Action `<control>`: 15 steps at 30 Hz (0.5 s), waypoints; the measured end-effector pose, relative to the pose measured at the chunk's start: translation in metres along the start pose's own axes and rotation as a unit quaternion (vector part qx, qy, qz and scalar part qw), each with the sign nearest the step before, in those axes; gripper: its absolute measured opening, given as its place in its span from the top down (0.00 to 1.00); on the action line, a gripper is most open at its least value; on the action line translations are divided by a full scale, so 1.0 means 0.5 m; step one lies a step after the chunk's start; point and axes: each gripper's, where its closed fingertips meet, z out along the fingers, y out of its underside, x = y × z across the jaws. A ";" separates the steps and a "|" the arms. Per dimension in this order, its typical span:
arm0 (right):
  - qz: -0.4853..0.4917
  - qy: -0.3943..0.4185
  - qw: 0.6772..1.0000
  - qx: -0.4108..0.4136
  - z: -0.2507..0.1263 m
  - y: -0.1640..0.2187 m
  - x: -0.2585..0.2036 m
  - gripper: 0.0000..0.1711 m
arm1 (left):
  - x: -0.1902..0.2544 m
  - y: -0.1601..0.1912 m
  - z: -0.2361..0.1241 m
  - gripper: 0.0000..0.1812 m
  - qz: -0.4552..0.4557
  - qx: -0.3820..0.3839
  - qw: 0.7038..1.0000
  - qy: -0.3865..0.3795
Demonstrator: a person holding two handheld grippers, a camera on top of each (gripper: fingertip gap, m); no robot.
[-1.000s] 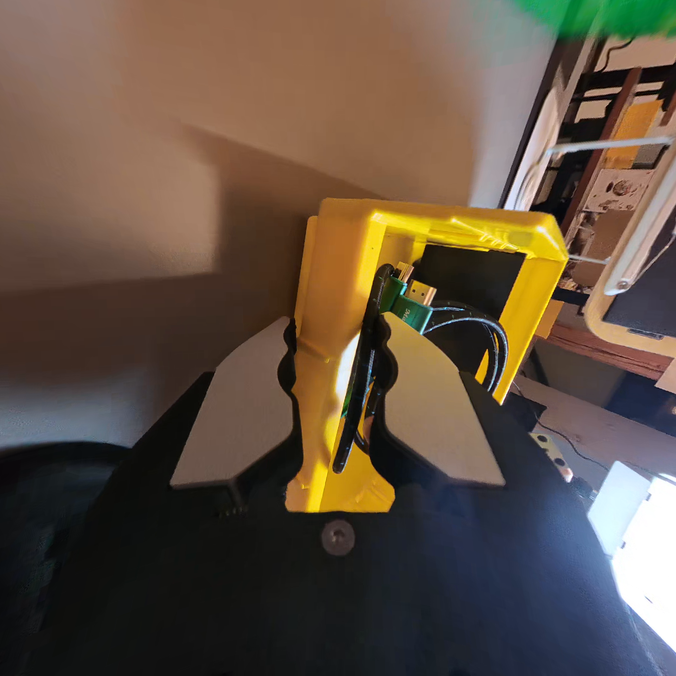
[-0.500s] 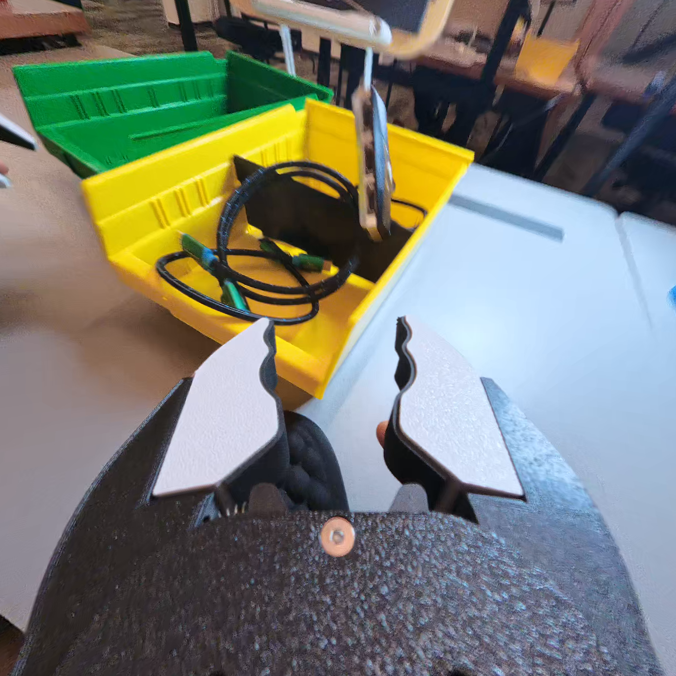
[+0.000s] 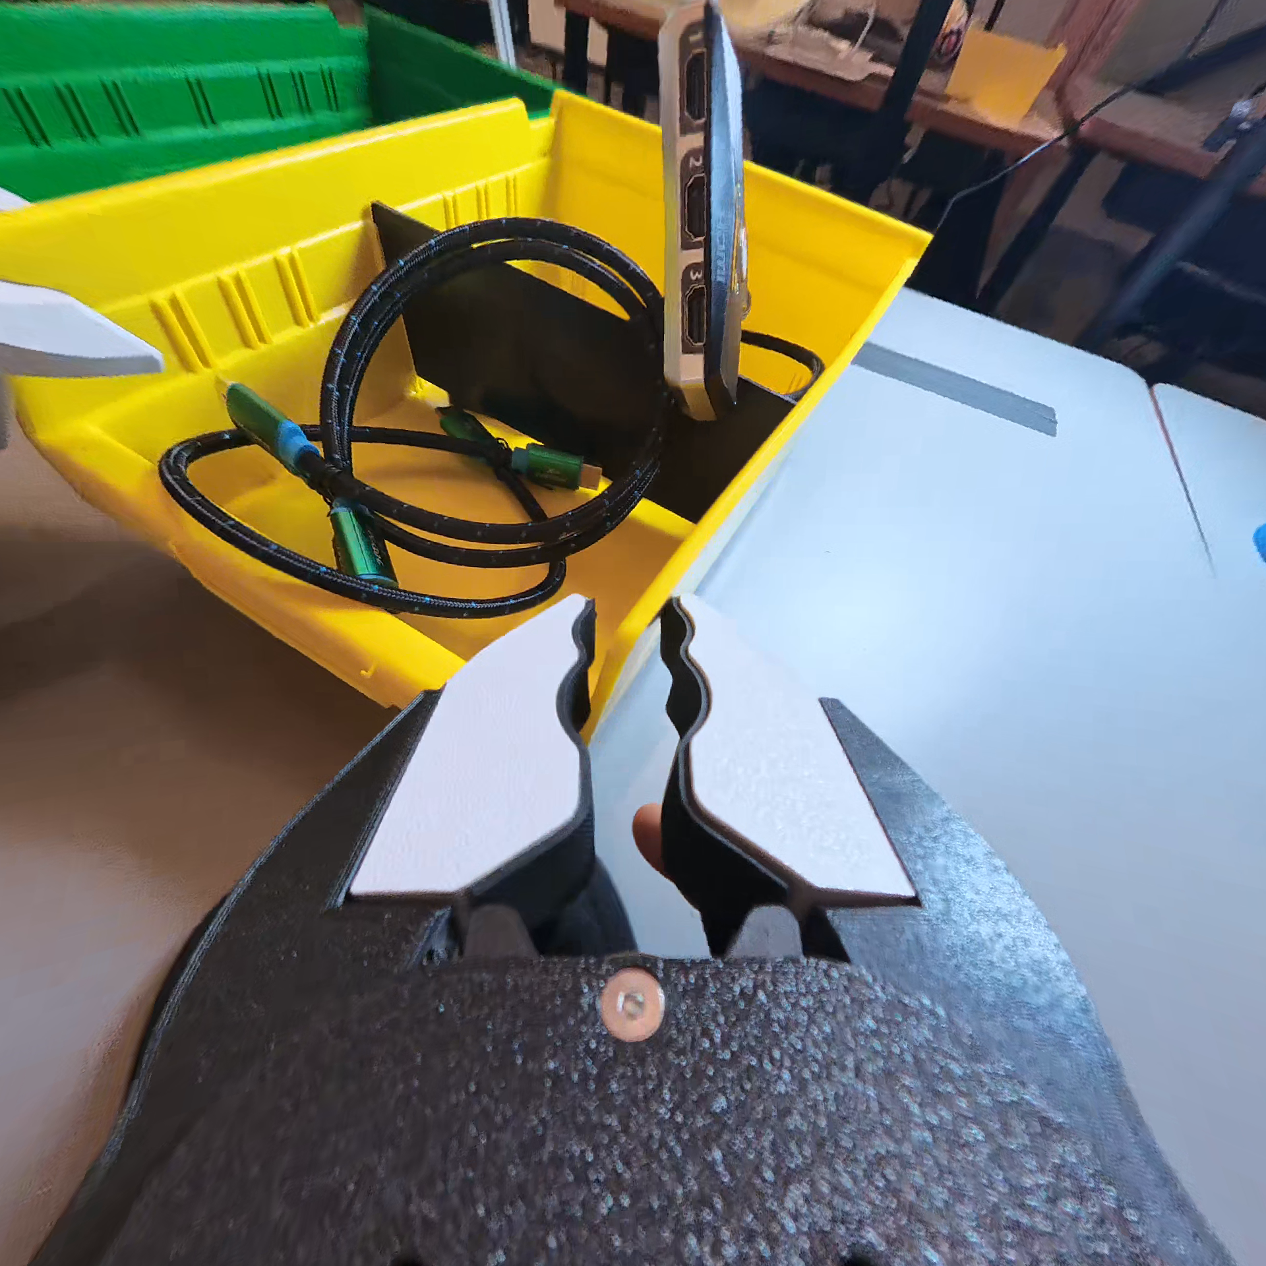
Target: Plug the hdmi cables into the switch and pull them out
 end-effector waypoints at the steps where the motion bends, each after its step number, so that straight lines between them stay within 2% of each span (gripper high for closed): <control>1: -0.004 0.008 1.000 0.011 -0.015 -0.004 -0.005 0.90 | 0.009 -0.013 -0.014 0.83 0.012 0.014 1.000 -0.002; 4: -0.036 0.025 0.998 0.055 -0.074 -0.049 -0.030 0.89 | 0.027 -0.061 -0.072 0.84 0.059 0.051 0.997 -0.023; 8: -0.080 0.006 0.990 0.117 -0.133 -0.153 -0.094 0.89 | 0.022 -0.134 -0.189 0.84 0.085 0.099 0.990 -0.060; 11: -0.091 -0.031 0.982 0.161 -0.144 -0.217 -0.167 0.89 | -0.004 -0.156 -0.286 0.84 0.092 0.104 0.986 -0.092; 15: -0.092 -0.095 0.970 0.203 -0.114 -0.286 -0.282 0.90 | -0.062 -0.145 -0.414 0.83 0.104 0.080 0.982 -0.134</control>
